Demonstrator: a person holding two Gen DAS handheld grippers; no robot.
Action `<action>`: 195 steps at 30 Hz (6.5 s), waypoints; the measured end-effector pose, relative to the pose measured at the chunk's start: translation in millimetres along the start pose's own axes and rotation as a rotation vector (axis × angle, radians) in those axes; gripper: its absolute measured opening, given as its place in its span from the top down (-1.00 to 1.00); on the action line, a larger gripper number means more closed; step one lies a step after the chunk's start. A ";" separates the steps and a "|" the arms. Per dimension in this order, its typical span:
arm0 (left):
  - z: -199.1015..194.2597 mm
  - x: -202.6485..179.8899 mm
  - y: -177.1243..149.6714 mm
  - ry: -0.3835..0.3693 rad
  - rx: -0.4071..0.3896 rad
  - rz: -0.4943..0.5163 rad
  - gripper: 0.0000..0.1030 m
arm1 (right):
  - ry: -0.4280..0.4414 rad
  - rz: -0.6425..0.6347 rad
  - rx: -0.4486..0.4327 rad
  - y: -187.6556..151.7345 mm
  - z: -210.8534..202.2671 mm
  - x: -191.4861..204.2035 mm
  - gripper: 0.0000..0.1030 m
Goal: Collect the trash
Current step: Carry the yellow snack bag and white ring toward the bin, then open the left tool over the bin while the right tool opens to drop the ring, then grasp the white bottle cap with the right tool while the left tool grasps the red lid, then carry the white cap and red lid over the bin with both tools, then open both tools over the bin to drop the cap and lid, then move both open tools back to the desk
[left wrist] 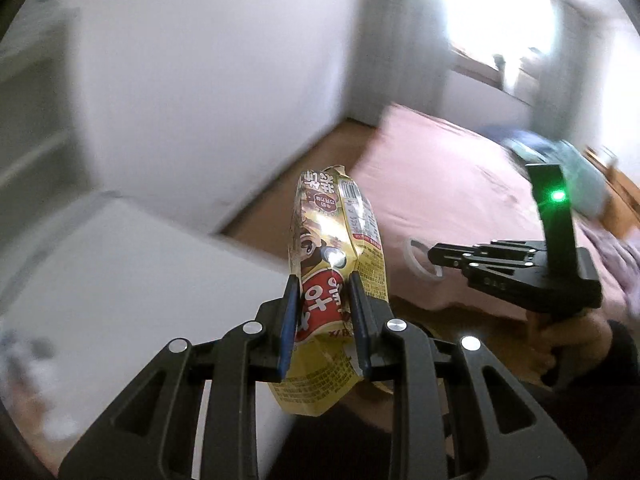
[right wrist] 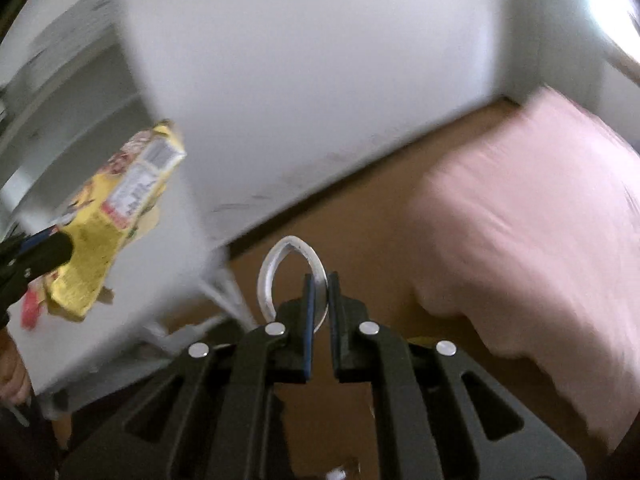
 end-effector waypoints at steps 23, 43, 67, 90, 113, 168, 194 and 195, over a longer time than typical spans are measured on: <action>256.8 -155.8 -100.2 -0.219 0.433 0.137 0.45 | -0.177 0.459 0.279 -129.4 74.3 -202.7 0.86; 205.2 -135.9 -68.1 -0.164 0.337 0.127 -0.60 | -0.152 0.457 0.253 -122.0 70.1 -197.5 -0.03; -150.5 207.7 -98.7 0.513 0.052 -0.288 -0.87 | 0.366 -0.343 0.044 9.0 31.9 228.1 -0.57; -221.7 277.4 -205.9 0.667 0.095 -0.502 -0.87 | 0.536 -0.772 0.173 -56.4 75.9 447.5 0.41; -173.4 288.9 -204.7 0.645 0.183 -0.497 -0.85 | 0.562 -0.733 0.162 -50.5 63.4 424.6 0.41; 251.3 -162.5 -89.0 -0.210 0.373 0.142 -0.56 | -0.188 0.372 0.296 -128.3 62.4 -201.9 -0.14; 170.6 -147.0 -42.5 -0.174 0.267 0.174 -0.86 | -0.290 0.368 0.099 -79.2 22.9 -204.8 -0.62; 154.7 -137.5 -37.1 -0.163 0.246 0.175 -0.87 | -0.282 0.354 0.096 -73.8 22.9 -196.2 -0.62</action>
Point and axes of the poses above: each gripper's, at about its wrist camera, not at the fingertips, and z roughly the way its jaws point, x to its left, y to its top, the point moved 9 cm from there along z, roughly the way its jaws point, and after that the axes turned 3 degrees about y, right-handed, at the moved point
